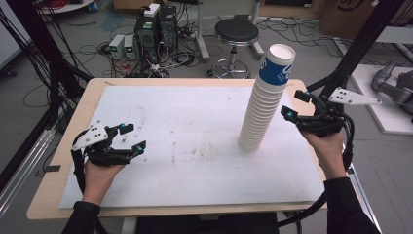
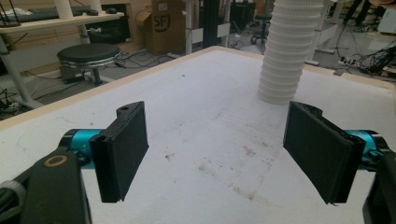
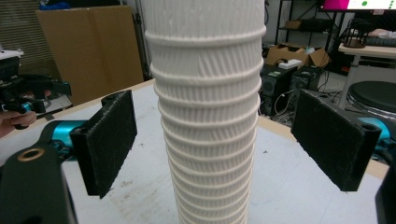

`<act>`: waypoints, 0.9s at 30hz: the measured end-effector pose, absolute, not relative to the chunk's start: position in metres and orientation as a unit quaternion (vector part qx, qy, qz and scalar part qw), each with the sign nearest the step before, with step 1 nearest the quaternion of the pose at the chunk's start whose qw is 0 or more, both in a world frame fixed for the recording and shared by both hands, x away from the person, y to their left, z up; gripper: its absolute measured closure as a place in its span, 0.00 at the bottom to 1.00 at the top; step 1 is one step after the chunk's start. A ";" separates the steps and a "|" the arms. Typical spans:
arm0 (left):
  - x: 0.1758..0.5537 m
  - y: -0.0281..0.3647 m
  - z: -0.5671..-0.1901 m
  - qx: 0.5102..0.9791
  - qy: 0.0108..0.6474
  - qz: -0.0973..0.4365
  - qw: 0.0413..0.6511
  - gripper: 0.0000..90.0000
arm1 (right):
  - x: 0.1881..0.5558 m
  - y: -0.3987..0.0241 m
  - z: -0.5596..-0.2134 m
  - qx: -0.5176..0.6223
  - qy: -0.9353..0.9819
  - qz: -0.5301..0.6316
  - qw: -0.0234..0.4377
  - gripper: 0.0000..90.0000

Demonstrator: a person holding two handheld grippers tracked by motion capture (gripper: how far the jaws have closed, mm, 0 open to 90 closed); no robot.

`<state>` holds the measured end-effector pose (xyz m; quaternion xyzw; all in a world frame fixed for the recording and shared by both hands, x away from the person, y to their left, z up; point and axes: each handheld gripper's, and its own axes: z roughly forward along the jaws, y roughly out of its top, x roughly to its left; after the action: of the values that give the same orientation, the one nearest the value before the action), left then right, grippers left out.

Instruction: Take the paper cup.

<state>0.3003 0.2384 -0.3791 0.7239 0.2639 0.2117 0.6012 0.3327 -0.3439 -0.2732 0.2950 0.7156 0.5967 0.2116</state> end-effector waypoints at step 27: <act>0.302 0.233 -0.381 0.734 0.258 0.203 0.594 0.24 | 0.358 -0.311 -0.262 0.319 0.735 0.561 0.207 0.16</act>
<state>0.3023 0.2334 -0.3813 0.7341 0.2583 0.2027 0.5944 0.3576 -0.3115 -0.2615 0.3193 0.7349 0.5614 0.2068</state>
